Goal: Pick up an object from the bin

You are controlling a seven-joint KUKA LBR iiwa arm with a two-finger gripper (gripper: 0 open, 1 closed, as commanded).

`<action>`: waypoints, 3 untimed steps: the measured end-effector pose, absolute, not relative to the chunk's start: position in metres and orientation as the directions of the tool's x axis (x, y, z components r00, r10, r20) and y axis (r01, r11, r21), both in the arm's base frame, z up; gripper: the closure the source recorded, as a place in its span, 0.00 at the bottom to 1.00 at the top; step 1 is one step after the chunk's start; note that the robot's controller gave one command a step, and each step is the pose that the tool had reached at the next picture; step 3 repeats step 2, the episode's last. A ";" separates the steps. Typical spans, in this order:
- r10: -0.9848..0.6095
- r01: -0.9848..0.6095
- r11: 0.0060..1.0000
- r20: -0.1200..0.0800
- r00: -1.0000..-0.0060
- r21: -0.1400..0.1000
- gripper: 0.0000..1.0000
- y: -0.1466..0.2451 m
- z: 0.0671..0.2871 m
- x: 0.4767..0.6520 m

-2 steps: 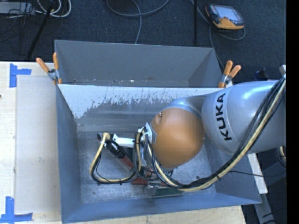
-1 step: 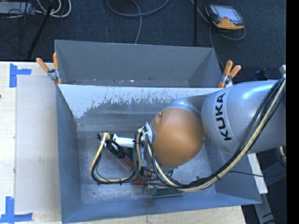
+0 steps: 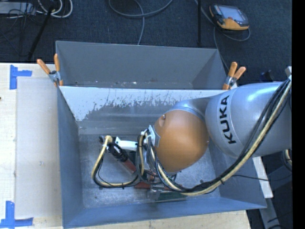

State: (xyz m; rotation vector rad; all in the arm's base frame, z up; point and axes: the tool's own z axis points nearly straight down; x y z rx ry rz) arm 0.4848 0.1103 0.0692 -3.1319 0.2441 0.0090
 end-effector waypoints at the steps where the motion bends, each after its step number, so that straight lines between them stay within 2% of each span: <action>1: -0.156 -0.156 -0.988 -0.006 0.988 0.000 1.00 0.110 0.069 0.485; 2: -0.156 -0.156 -0.988 -0.001 0.988 -0.001 0.00 0.110 0.070 0.486; 3: -0.156 -0.156 -0.988 -0.001 0.988 -0.001 0.00 0.110 0.070 0.486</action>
Offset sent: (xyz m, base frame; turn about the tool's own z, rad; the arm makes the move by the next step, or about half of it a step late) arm 0.0000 0.0000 0.0000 0.0000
